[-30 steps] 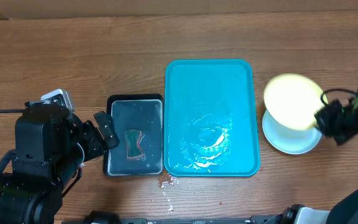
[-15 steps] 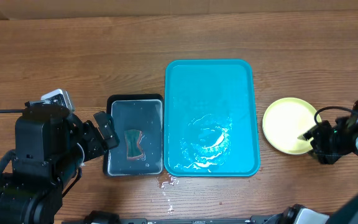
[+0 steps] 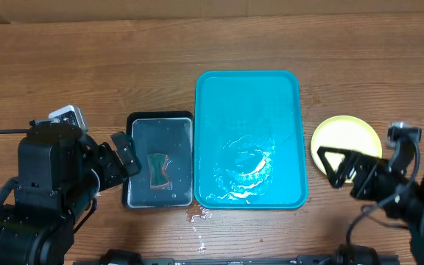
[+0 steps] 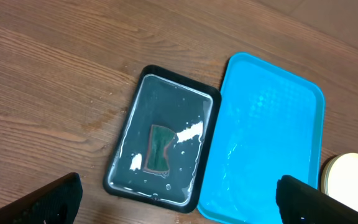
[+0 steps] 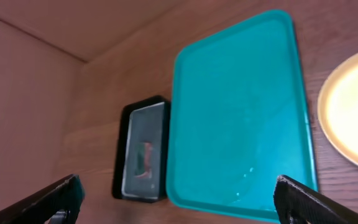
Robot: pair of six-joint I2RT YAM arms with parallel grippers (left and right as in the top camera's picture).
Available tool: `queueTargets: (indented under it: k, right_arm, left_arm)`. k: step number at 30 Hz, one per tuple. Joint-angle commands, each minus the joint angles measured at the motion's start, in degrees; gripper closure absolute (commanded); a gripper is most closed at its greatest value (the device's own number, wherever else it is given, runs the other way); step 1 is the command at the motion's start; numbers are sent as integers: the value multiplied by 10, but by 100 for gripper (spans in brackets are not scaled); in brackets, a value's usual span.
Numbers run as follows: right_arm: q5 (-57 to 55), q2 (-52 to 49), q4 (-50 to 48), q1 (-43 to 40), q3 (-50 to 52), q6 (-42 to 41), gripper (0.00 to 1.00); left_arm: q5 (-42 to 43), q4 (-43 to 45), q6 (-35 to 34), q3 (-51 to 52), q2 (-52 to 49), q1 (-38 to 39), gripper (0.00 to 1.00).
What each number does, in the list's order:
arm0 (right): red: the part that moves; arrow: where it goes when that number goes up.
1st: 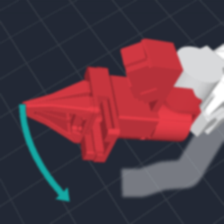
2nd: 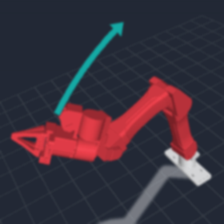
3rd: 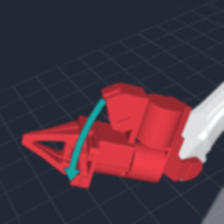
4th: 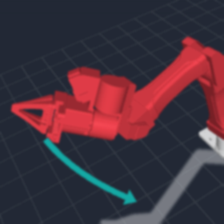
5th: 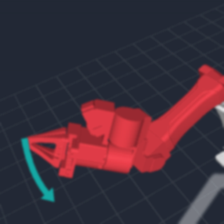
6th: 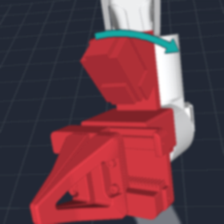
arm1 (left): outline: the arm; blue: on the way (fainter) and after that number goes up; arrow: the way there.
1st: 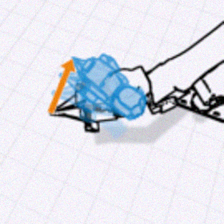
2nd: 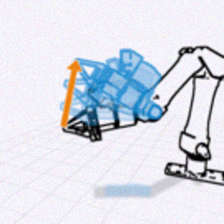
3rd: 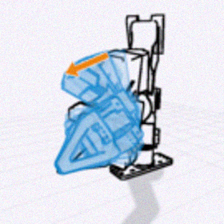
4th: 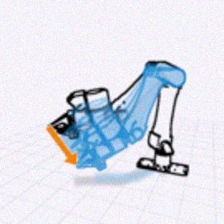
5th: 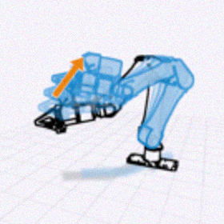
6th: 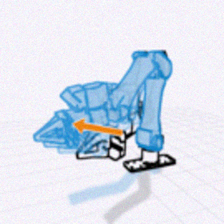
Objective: Clean dirty plates on tray and stack at the side
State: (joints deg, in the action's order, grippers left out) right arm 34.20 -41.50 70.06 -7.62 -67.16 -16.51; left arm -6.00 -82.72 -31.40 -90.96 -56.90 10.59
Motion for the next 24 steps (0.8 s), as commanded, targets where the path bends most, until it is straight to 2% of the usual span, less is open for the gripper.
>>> queueTargets:
  k: [1, 7, 11, 15, 16, 24]
  right_arm:
    - [6, 24, 9, 6, -4, -19, 0]
    - [-101, 37, 10, 23, -2, 5, 0]
    - [-188, 74, -99, 43, 42, 5, 0]
    - [-237, 150, -208, 45, 141, 4, 0]
    - [-239, 197, -236, 45, 193, 4, 0]
    - [-295, 356, -267, 45, 363, 4, 0]
  left_arm:
    - [1, 2, 5, -2, -1, -4, 0]
    - [1, 2, 5, -2, -1, -4, 0]
    - [1, 2, 5, -2, -1, -4, 0]
    - [1, 2, 5, -2, -1, -4, 0]
    - [1, 2, 5, -2, -1, -4, 0]
    - [1, 2, 5, -2, -1, -4, 0]
